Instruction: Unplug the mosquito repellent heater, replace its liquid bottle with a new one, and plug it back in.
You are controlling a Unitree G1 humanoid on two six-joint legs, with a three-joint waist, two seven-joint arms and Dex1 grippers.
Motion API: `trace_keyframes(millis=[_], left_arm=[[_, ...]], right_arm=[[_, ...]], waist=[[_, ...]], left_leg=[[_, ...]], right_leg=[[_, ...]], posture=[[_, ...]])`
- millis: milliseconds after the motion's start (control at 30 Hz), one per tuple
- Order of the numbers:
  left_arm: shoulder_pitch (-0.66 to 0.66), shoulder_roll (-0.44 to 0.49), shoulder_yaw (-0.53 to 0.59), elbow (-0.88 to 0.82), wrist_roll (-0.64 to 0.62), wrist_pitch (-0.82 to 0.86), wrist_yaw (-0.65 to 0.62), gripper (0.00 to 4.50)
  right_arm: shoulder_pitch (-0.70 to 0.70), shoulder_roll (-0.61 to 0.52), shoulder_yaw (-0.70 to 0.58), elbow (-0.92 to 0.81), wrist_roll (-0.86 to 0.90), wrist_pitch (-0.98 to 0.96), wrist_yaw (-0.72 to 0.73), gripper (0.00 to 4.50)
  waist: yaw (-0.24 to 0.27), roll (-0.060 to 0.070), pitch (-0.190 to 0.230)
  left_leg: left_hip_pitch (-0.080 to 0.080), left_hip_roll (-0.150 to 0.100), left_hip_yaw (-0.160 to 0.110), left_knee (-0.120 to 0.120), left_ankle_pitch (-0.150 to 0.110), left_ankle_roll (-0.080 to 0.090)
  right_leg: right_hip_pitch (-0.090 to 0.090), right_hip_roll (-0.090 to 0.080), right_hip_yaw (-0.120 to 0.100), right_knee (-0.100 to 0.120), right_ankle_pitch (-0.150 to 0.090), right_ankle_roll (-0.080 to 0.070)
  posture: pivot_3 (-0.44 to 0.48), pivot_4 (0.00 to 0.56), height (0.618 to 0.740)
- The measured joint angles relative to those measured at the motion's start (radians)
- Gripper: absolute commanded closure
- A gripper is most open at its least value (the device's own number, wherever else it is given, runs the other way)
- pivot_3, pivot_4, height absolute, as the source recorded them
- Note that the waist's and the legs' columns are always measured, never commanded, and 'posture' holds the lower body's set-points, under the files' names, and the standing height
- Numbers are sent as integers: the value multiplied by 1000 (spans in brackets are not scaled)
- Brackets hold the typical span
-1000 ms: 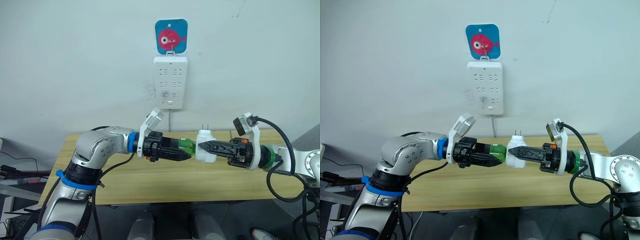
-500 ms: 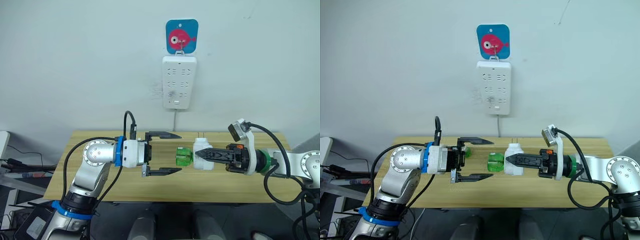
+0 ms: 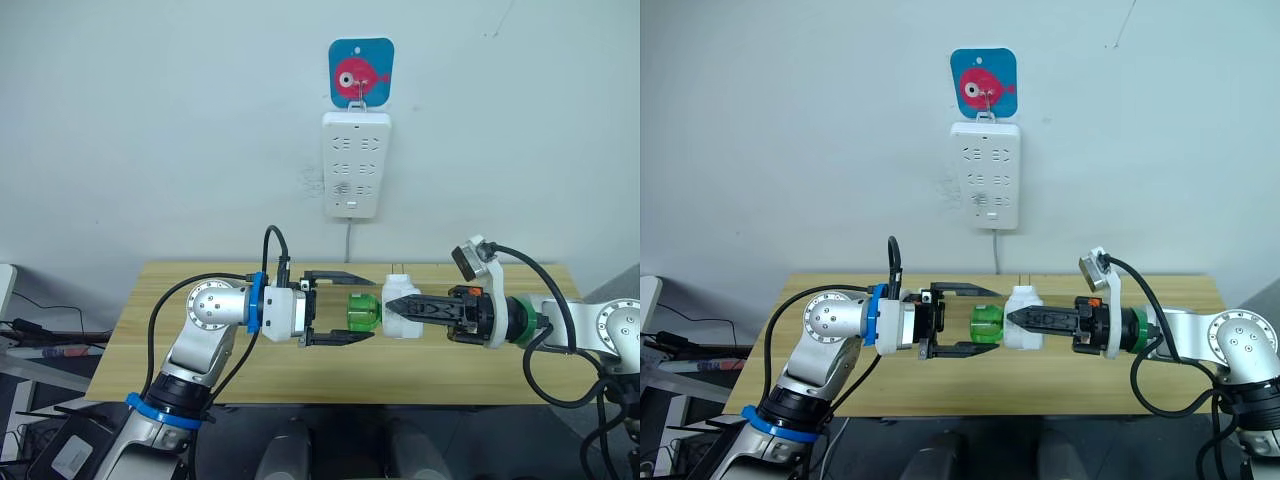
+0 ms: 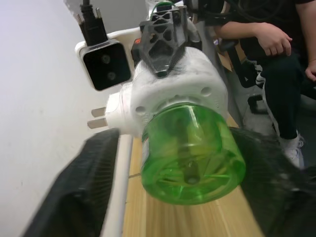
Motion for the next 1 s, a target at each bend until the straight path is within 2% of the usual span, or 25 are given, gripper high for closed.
trace_keyframes(millis=[33,133,200,300,333,433,533,767,800,867,933,1000], left_arm=[[0,1,0,0,0,1,2,2250],[0,14,0,-14,-5,29,5,2247],[-6,47,-5,-61,-35,149,11,2247],[-95,154,-34,-151,-241,685,55,2247],[-172,201,-37,-148,-370,955,56,2247],[-261,231,-27,-100,-507,1240,48,2247],[-299,208,-23,-22,-573,1379,44,2247],[-265,185,12,-38,-585,1385,57,2247],[-240,183,17,-62,-566,1336,62,1525],[-198,186,26,-94,-495,1223,69,989],[-126,201,26,-139,-381,1028,56,347],[-48,221,30,-143,-262,840,44,336]], right_arm=[[0,1,0,0,0,-1,-1,1500],[0,7,0,0,0,-3,-8,1500],[-1,12,1,-4,2,-5,-15,1500],[-12,12,6,-4,0,-16,-30,1500],[-30,14,19,-6,0,-20,-35,1500],[-39,22,28,-23,2,-22,-36,1500],[-45,19,38,-22,0,-23,-37,1500],[-47,14,39,-24,1,-23,-32,1500],[-46,14,39,-24,1,-23,-33,1500],[-44,15,39,-20,-4,-22,-39,1500],[-38,22,39,-11,-8,-20,-39,1500],[-37,26,38,-1,-7,-15,-38,1500]], waist=[[0,0,0],[0,0,0],[-1,0,0],[-4,0,0],[-5,0,0],[-13,0,0],[-22,0,0],[-29,0,0],[-28,0,0],[-27,0,0],[-26,0,0],[-25,0,0]], left_leg=[[0,0,0,0,0,0],[0,0,0,0,0,0],[0,0,0,0,0,0],[-1,0,-4,1,0,0],[-2,0,-6,2,0,1],[-1,0,-6,1,0,1],[-2,0,-6,1,0,1],[-2,1,-5,0,0,1],[-2,1,-5,0,0,0],[-2,1,-5,0,1,0],[-1,1,-3,-1,1,0],[-1,1,-1,-2,1,0]], right_leg=[[0,0,0,0,0,0],[0,0,0,0,0,0],[0,0,0,0,0,0],[0,1,-2,1,0,0],[0,2,-4,1,0,0],[1,2,-4,1,0,0],[0,2,-4,0,0,0],[-1,2,-3,0,0,0],[-1,2,-3,-1,0,0],[-1,2,-2,-1,0,0],[-1,1,-1,-1,0,0],[-2,1,0,-1,0,0]], posture=[[52,155,732],[54,157,732],[65,158,732],[77,157,732],[78,157,732],[78,154,732],[73,153,732],[76,149,732],[77,148,732],[79,148,732],[81,147,732],[82,149,732]])
